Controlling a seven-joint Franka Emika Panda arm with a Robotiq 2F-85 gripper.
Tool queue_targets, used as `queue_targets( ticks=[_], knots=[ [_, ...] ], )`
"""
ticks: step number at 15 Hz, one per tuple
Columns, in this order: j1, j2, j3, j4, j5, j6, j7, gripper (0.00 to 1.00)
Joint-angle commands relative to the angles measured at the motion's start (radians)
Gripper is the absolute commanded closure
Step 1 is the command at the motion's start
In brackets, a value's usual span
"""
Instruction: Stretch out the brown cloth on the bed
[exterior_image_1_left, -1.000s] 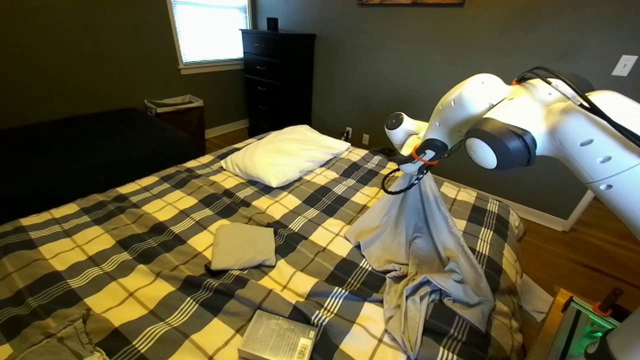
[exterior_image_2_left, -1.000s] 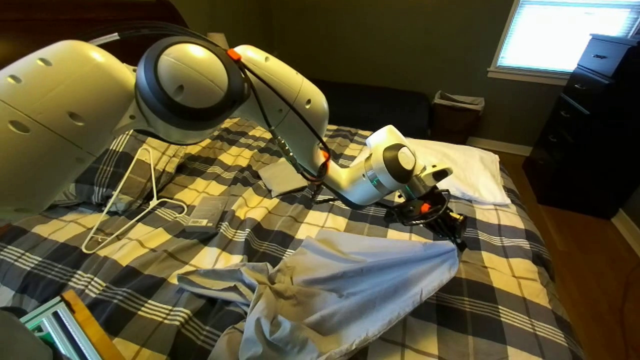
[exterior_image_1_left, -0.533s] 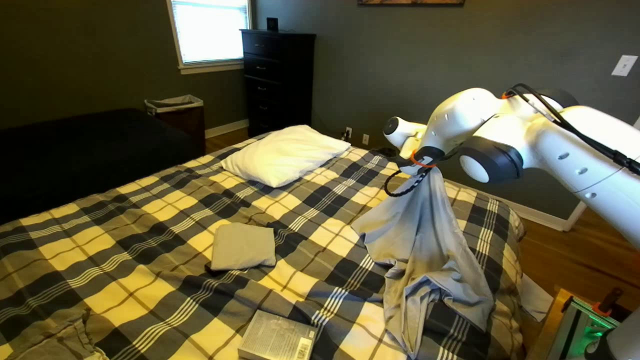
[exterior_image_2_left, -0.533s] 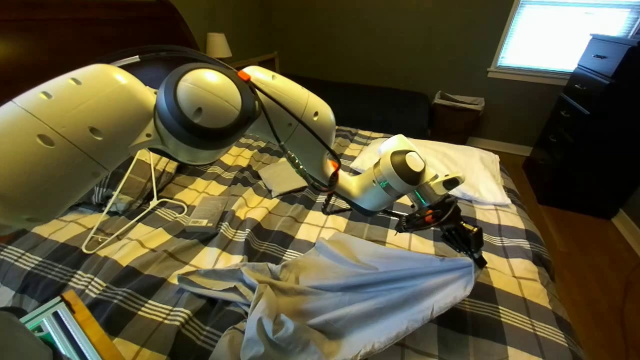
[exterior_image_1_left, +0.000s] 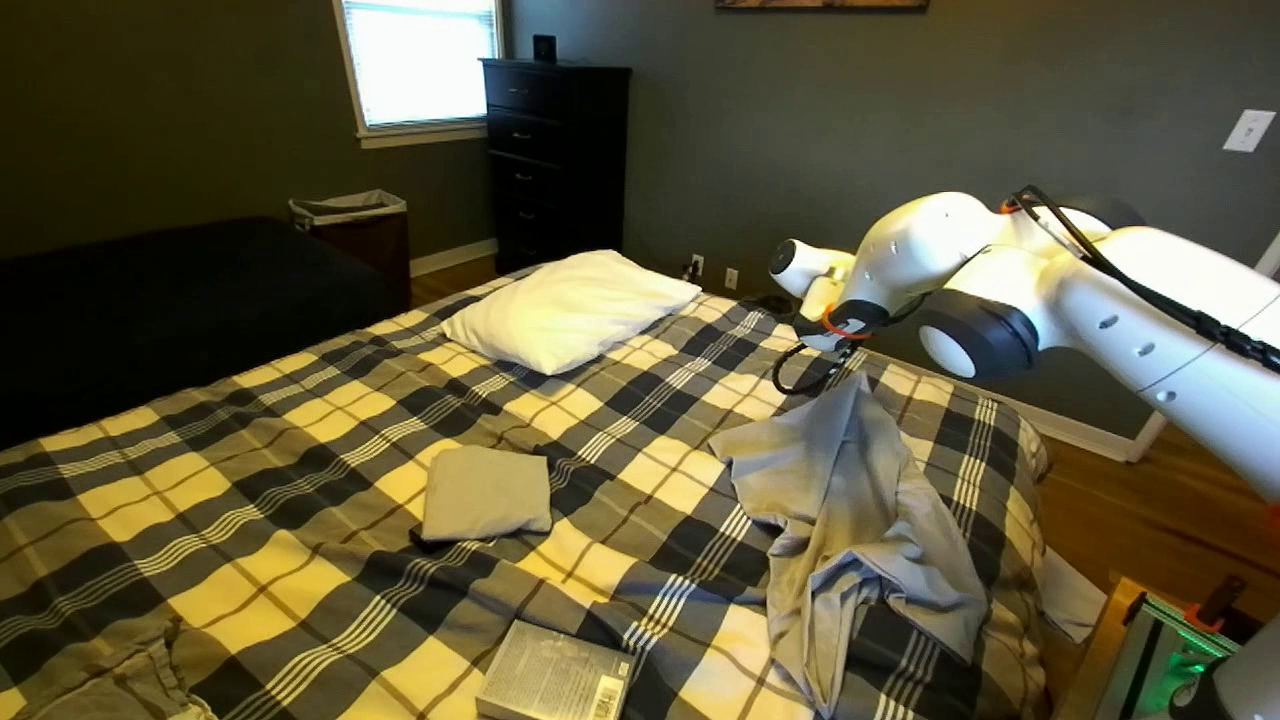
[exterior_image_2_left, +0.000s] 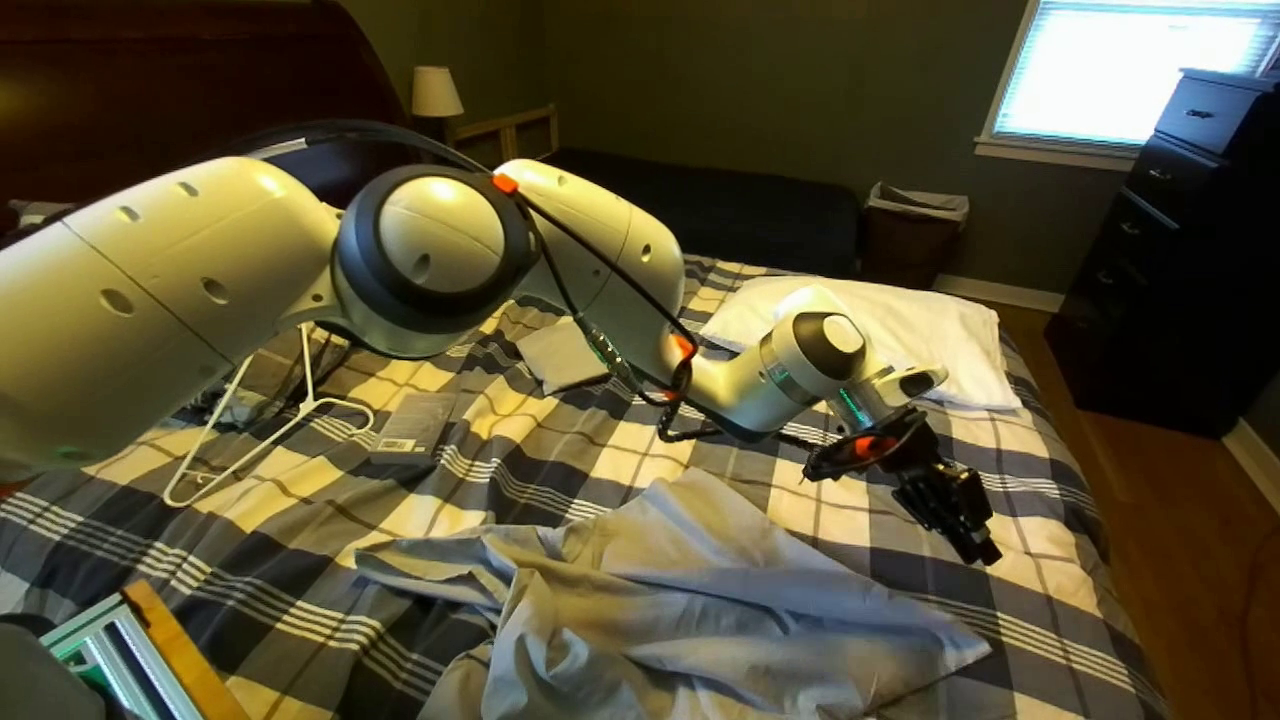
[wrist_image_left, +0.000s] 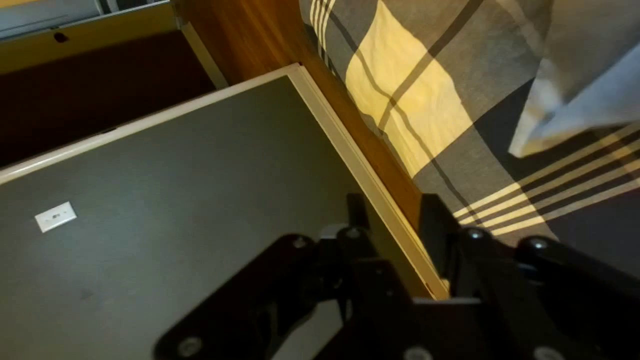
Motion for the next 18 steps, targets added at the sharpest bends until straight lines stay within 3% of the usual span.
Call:
queue_targets(
  ticks=[1,6,9,12,14,18],
  knots=[
    [0.012,-0.012,0.001,0.008,0.019,-0.049,0.036,0.35],
    [0.119,-0.166,0.091,-0.192,-0.009,0.139,-0.07,0.01],
    [0.207,-0.246,0.137,-0.333,-0.019,0.263,-0.082,0.0],
    [0.242,-0.322,0.196,-0.465,-0.035,0.408,-0.108,0.0],
    [0.238,-0.373,0.227,-0.556,-0.02,0.534,-0.148,0.0],
    [0.152,-0.43,0.345,-0.673,0.097,0.708,-0.266,0.0]
  ],
)
